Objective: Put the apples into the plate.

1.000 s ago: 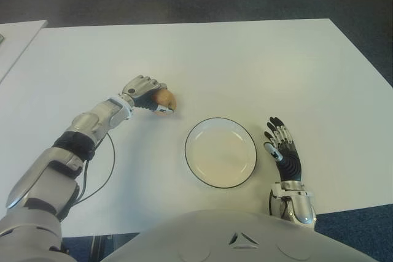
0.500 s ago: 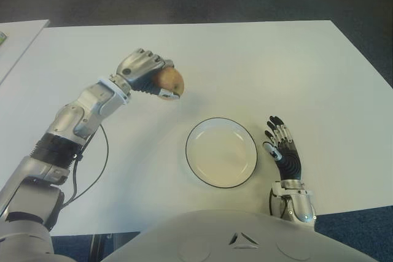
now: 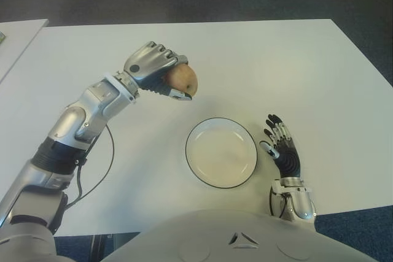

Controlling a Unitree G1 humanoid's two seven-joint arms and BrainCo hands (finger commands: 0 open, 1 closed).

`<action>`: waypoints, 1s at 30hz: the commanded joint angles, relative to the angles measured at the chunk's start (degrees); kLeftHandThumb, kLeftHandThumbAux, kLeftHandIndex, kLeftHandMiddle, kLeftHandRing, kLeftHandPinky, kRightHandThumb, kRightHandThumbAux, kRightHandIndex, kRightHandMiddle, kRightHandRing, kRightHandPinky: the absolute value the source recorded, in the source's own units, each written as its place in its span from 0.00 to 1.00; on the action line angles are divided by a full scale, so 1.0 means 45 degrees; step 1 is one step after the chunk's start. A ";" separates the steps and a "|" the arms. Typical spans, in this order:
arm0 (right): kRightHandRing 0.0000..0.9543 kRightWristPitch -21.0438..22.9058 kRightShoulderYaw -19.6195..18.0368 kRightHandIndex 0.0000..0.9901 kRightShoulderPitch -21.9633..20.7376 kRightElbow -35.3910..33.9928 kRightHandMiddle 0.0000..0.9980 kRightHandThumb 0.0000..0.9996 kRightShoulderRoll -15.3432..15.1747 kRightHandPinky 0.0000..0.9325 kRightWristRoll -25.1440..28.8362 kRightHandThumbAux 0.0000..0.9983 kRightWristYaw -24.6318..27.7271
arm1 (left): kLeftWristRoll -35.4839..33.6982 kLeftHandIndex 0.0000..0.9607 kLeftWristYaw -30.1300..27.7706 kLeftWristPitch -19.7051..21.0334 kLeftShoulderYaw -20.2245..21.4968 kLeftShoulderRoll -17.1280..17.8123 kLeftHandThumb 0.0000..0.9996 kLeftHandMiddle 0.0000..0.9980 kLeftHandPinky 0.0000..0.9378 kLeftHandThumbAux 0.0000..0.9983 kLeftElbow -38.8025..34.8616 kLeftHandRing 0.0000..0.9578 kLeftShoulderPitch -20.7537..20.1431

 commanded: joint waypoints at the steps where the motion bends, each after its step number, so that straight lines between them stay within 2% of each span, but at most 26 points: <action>1: 0.00 0.0975 0.0009 0.00 0.0598 0.2021 0.00 0.03 0.0081 0.00 -0.0167 0.59 -0.0088 | 0.0789 0.46 -0.0693 0.0391 -0.0592 -0.0723 0.75 0.83 0.85 0.69 -0.1200 0.87 0.0805; 8: 0.00 0.0694 -0.0050 0.00 0.0539 0.2256 0.00 0.03 0.0245 0.00 0.0048 0.59 -0.0088 | 0.1429 0.46 -0.1331 0.0265 -0.1355 -0.1326 0.75 0.85 0.90 0.69 -0.2492 0.88 0.1720; 14: 0.00 0.0611 0.0039 0.00 0.0524 0.2276 0.00 0.03 0.0308 0.00 -0.0108 0.58 -0.0196 | 0.1936 0.46 -0.2396 0.0340 -0.2097 -0.1879 0.75 0.85 0.92 0.69 -0.3664 0.90 0.2346; 20: 0.00 0.0645 0.0090 0.00 0.0599 0.2131 0.00 0.03 0.0370 0.00 -0.0159 0.58 -0.0347 | 0.2448 0.46 -0.2526 -0.0445 -0.2858 -0.2051 0.75 0.85 0.92 0.69 -0.3084 0.90 0.2260; 30: 0.00 0.0510 0.0183 0.00 0.0694 0.1980 0.00 0.05 0.0531 0.00 -0.0061 0.57 -0.0450 | 0.2513 0.46 -0.2877 -0.1018 -0.3147 -0.2053 0.75 0.85 0.90 0.69 -0.2815 0.90 0.2540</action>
